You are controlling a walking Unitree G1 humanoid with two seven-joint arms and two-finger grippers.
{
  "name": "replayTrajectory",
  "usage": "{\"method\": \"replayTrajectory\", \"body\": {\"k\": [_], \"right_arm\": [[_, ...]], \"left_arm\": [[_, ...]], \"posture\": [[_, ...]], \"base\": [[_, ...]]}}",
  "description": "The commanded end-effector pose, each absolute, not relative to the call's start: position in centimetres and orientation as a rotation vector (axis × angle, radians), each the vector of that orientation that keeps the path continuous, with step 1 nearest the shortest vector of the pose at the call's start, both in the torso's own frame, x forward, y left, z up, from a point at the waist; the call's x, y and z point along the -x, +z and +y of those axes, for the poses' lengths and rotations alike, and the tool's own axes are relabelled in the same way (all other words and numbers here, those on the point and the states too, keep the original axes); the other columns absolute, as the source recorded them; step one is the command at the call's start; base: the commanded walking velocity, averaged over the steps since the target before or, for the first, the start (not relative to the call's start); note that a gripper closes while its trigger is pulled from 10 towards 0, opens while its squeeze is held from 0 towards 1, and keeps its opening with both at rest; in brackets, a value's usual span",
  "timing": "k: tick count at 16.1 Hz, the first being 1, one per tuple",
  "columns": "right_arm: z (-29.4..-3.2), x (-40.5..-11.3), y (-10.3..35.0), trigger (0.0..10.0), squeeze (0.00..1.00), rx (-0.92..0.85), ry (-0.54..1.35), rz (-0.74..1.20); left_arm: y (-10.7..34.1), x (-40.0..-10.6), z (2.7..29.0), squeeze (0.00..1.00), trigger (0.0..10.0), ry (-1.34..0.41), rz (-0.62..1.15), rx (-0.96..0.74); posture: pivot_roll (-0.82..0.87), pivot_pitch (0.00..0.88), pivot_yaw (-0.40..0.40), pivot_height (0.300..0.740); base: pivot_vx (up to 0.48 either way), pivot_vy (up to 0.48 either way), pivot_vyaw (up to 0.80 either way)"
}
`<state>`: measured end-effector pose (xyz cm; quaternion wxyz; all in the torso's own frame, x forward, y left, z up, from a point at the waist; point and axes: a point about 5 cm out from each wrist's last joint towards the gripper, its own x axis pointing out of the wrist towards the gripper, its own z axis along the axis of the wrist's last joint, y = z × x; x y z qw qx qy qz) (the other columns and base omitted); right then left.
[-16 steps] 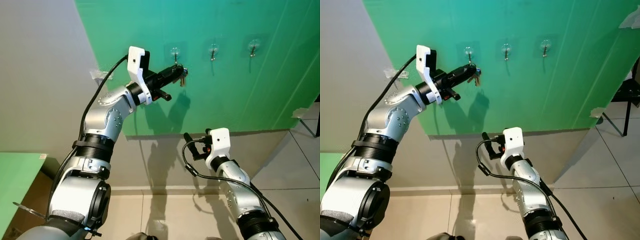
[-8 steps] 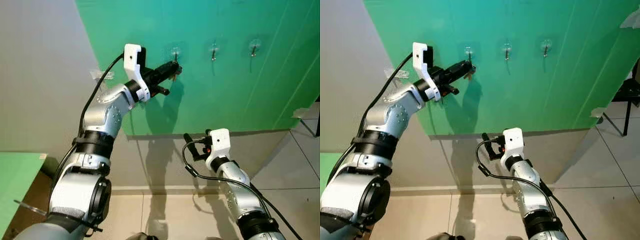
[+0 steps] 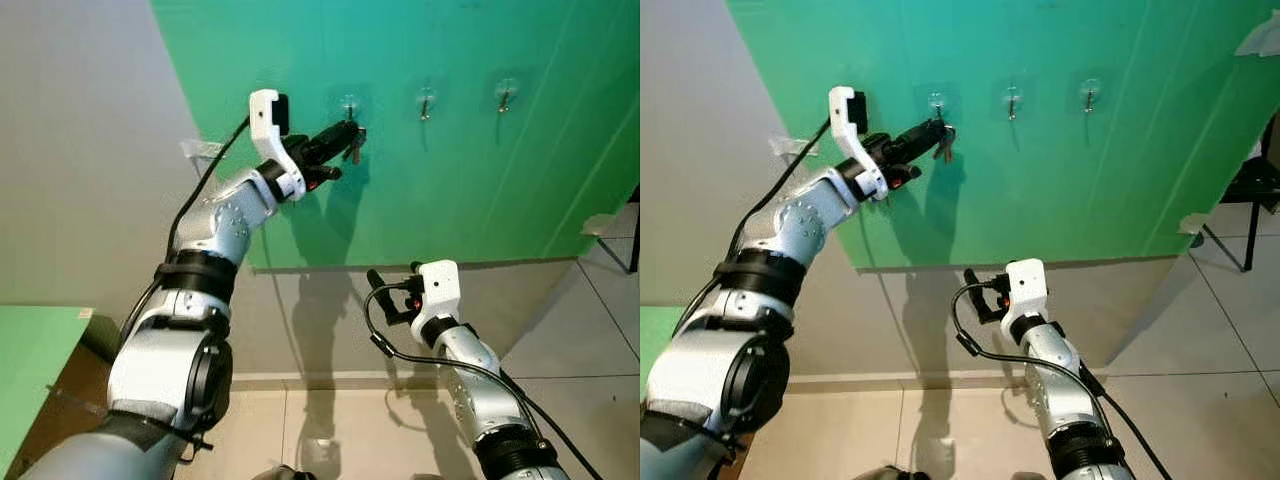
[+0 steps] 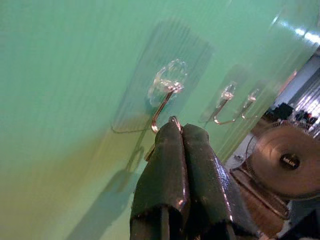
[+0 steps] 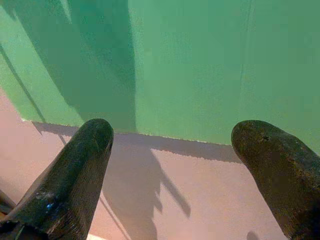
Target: Hang keys on a hook
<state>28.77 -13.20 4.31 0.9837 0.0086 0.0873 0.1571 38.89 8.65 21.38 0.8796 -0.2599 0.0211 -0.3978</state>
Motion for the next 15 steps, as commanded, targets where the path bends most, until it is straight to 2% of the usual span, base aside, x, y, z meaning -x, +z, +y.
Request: {"method": "replayTrajectory", "body": {"k": [1,6,11,15], "right_arm": [[-13.1,-28.7,4.3,10.0,0.0,-0.014,0.318,0.177],[-13.3,-28.8,4.4,10.0,0.0,-0.014,0.316,0.179],[-13.1,-28.5,4.2,10.0,0.0,-0.018,0.324,0.186],[-13.1,-28.5,4.2,10.0,0.0,-0.019,0.328,0.188]], "left_arm": [[21.2,-39.4,9.6,0.0,0.0,-0.751,0.075,0.568],[20.1,-39.6,9.6,0.0,0.0,-0.71,0.148,0.569],[19.0,-39.9,10.7,0.0,0.0,-0.593,0.192,0.586],[18.7,-39.9,10.7,0.0,0.0,-0.595,0.186,0.535]], "posture": [[-0.25,0.0,0.126,0.74],[-0.25,0.0,0.124,0.74],[-0.24,0.0,0.12,0.74],[-0.24,0.0,0.119,0.74]], "base": [[0.0,0.0,0.0],[0.0,0.0,0.0],[0.0,0.0,0.0],[0.0,0.0,0.0]]}}
